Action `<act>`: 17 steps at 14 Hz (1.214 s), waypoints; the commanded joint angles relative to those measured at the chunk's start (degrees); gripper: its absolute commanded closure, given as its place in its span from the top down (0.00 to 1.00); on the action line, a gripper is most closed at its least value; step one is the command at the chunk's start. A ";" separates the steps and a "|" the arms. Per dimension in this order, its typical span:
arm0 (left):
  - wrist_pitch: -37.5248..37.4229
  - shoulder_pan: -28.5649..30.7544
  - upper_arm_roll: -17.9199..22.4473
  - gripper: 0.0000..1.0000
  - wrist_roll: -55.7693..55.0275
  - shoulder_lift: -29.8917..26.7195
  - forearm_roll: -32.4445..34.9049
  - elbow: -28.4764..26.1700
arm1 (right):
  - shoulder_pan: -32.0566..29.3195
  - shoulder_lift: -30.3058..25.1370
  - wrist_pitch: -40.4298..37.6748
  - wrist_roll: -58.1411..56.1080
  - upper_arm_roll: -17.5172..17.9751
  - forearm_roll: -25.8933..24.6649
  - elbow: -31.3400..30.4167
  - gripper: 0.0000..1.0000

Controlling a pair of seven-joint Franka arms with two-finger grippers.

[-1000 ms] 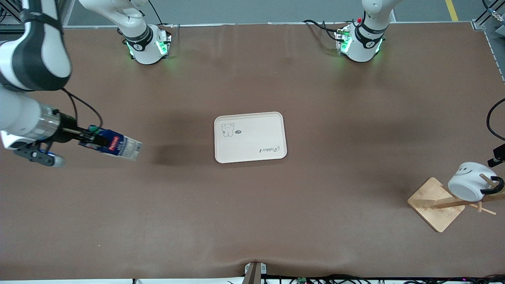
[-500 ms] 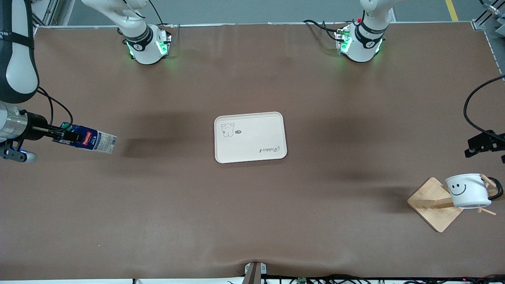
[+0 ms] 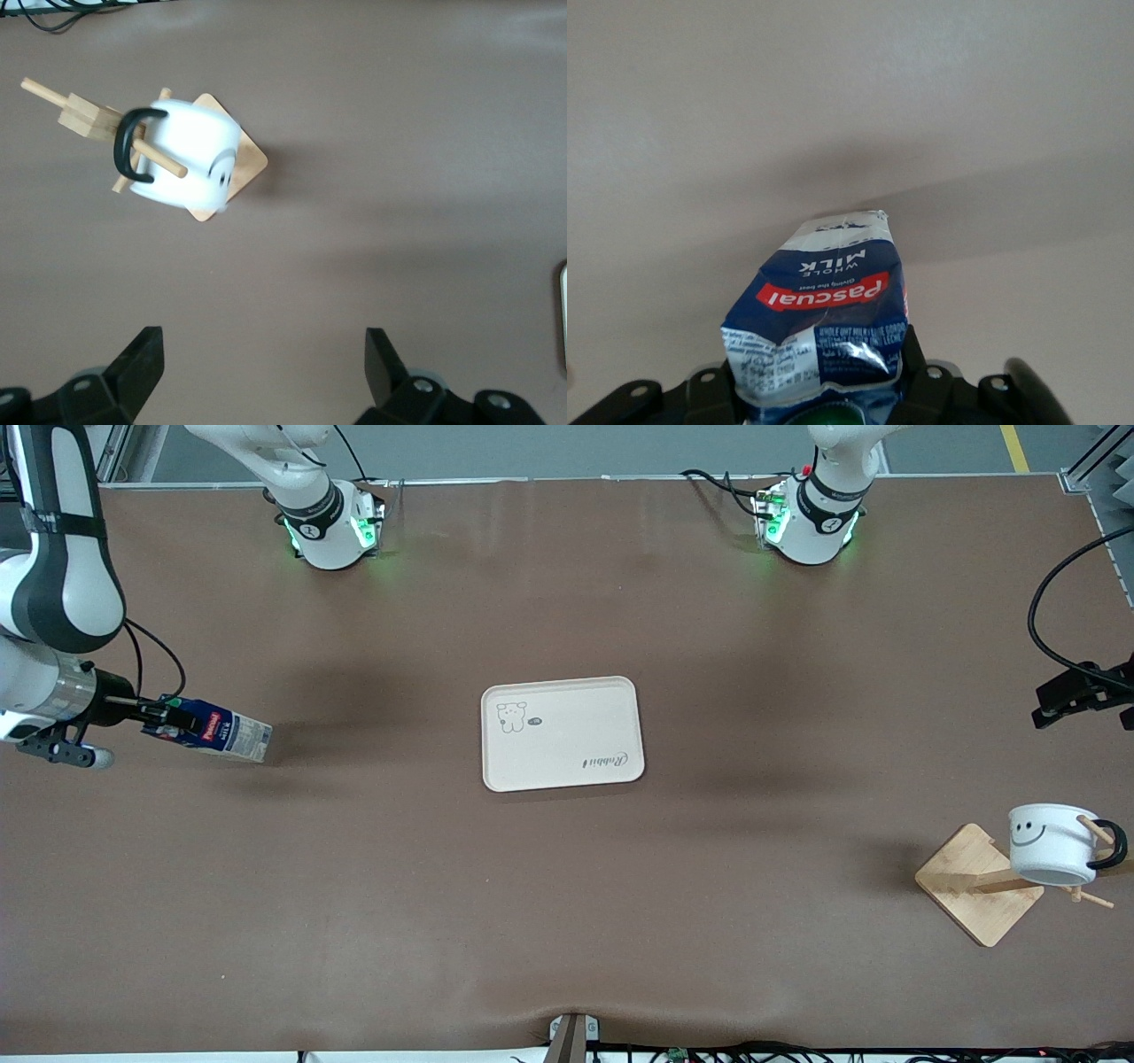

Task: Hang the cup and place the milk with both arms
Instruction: 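Release the mug and raise the left gripper while the right gripper carries milk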

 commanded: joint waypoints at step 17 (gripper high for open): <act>-5.53 -14.16 14.35 1.00 -10.41 -10.95 -5.86 -6.51 | -3.36 -4.38 8.12 -4.62 1.33 1.53 -12.04 1.00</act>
